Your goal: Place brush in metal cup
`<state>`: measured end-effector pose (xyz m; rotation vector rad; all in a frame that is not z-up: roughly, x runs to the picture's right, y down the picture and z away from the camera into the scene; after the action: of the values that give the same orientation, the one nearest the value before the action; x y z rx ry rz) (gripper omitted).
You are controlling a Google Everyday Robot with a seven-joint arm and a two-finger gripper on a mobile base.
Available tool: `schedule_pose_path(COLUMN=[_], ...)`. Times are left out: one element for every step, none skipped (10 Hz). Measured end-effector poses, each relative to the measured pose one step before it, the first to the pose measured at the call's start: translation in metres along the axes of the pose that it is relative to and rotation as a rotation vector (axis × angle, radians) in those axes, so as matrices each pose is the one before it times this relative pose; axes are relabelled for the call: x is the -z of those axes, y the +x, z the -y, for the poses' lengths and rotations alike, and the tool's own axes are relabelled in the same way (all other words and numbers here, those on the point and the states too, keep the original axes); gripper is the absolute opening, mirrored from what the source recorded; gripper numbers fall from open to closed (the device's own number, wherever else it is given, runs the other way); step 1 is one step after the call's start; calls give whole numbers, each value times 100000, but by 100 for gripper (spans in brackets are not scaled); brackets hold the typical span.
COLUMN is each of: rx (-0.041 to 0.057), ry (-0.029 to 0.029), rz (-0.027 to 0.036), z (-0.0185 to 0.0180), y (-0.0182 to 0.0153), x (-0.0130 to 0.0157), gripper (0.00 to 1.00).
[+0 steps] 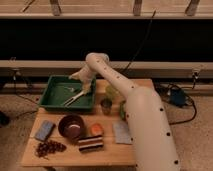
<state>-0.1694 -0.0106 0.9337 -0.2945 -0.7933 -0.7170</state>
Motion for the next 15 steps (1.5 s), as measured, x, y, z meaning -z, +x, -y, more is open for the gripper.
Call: schedule_pose_path(rx=[-697,-606,-440,-400,-130,-113,-38,139,236,229,249,57,40,-177,-841], ry=[-1241,-933,-698,-741,-791,-420,-527,-964,-741,-484,-790,-417,-511,-618,-801], rz=[181,69,-46,-83,-110,-80,-28,56,-12,-69,-260,-409,-742,-1092,-1089], z=[-614,-464,-330,-285,-190,-112,-101,-162,-113,-26,-61,11,138,180,105], y=[66,128,147,166,104,93,63,28,35,40,174,218,294,403,382], x=[-295,-261,-146,-178,-161,-71,-92,-164,-124,-61,-51,24,36,21,-5], gripper=[80,80,80,80,80,80,80,80,80,80,80,80,80,80,80])
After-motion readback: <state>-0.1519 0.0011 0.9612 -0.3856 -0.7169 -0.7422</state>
